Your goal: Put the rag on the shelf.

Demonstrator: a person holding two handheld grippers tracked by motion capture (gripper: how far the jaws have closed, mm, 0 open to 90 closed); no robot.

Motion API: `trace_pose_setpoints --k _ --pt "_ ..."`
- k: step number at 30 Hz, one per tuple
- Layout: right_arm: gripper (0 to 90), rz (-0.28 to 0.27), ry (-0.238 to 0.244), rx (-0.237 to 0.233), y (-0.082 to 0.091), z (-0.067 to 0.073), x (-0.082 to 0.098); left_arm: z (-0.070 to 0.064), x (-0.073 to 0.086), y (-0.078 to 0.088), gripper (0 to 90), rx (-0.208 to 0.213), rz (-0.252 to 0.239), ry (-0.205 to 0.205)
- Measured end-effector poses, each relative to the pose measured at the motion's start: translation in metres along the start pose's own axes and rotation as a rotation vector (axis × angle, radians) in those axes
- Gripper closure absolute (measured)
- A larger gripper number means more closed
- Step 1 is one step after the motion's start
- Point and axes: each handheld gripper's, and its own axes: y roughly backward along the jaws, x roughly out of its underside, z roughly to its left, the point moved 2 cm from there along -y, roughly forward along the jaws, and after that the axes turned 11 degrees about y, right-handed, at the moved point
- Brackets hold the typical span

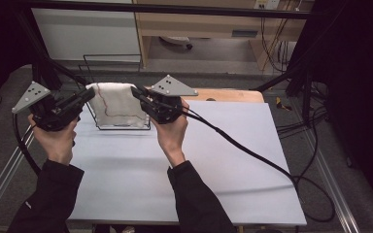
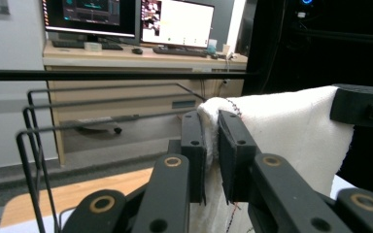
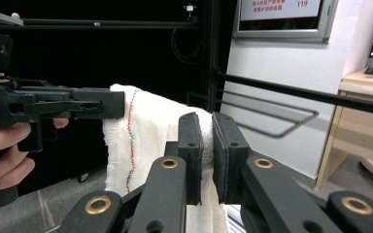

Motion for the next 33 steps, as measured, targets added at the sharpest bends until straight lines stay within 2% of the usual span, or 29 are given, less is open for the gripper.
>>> trace_pose_setpoints --k 16,20,31,33 --pt "83.4 -0.025 0.019 0.030 -0.021 -0.015 -0.029 0.005 -0.035 -0.009 81.3 -0.018 -0.059 -0.011" --pt "83.4 -0.035 0.028 0.035 -0.026 -0.018 -0.038 0.008 -0.044 -0.012 81.3 -0.018 -0.078 0.000" --pt "83.4 -0.041 0.046 0.052 -0.042 -0.026 -0.056 0.015 -0.069 -0.022 81.3 -0.033 -0.090 -0.001" --pt "83.4 -0.044 0.035 0.052 -0.044 -0.028 -0.059 0.017 -0.073 -0.024 81.3 -0.032 -0.094 -0.004"
